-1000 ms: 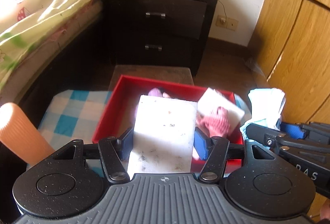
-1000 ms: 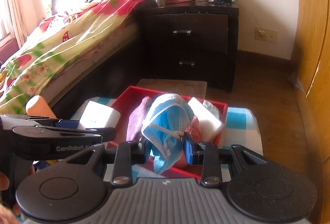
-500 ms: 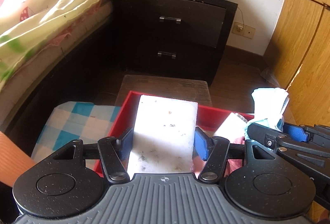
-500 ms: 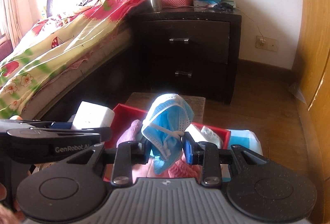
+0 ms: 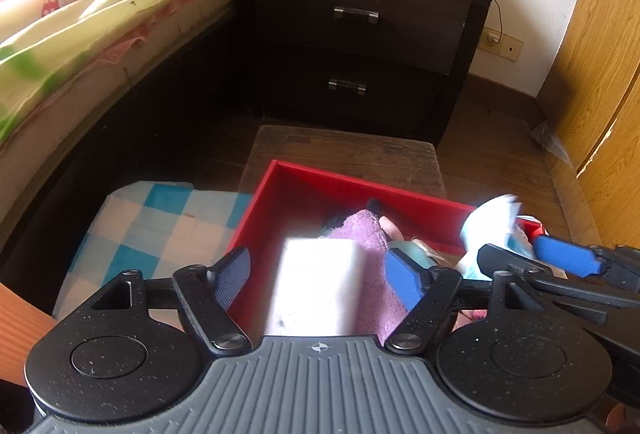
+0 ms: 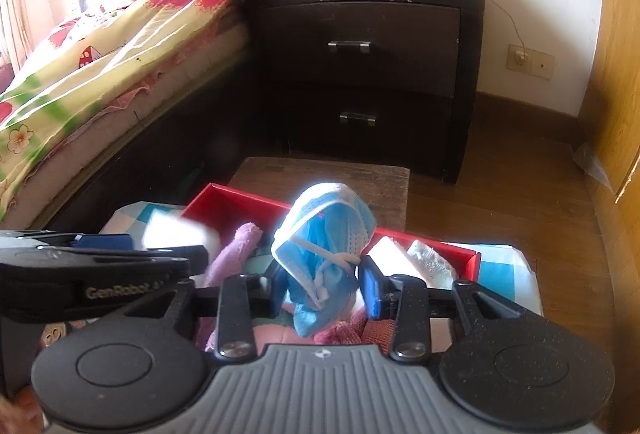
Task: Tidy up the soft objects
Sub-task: 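Drop the white pad in the red box with the left while the right drops the mask, then move the left gripper to the second mask while the right approaches the teddy bear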
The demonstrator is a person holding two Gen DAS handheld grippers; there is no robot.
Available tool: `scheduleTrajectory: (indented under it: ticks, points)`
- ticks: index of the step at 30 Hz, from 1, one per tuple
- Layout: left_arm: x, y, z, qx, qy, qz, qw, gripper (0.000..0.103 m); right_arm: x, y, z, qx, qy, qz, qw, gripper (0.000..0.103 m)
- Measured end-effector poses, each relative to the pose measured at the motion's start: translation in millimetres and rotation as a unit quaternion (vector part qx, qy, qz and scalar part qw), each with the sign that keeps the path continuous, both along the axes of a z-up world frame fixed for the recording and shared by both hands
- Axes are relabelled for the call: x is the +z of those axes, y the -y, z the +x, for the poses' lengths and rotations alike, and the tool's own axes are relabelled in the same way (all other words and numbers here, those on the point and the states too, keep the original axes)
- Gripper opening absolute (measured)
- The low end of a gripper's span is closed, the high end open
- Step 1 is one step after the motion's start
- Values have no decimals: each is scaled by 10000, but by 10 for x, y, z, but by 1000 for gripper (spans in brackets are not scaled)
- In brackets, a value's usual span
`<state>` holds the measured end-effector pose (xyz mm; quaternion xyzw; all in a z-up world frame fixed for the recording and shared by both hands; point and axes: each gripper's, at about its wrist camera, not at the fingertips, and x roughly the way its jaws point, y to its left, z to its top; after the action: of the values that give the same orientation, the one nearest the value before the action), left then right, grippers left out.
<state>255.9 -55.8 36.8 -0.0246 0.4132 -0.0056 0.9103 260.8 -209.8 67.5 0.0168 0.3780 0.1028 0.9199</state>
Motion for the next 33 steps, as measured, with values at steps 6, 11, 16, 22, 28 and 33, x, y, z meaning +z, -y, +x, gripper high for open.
scheduleTrajectory:
  ticks: [6,11,16,22,28,33]
  points:
    - [114,0,-143,-116,-39,-168,9998,79,106,132,-90,-125,48,146,9998,45]
    - [94,85,-379,-347,-234,-129,9990,80,239,147,-300,-63,72,-129,9999,47]
    - [-53,223,-703,-766,-578,-178,9952,80,316,217,-591,-13,-64,-440,9990,53]
    - [-86,390,-960,-1036,-620,124,9926,80,262,313,-930,25,-307,-530,9981,53]
    - [-39,399,-1059,-1057,-531,152,9929,80,251,508,-1131,-228,-341,-304,9987,54]
    - [-71,343,-1085,-972,-579,196,9934,80,237,596,-1172,-354,-338,-368,9981,54]
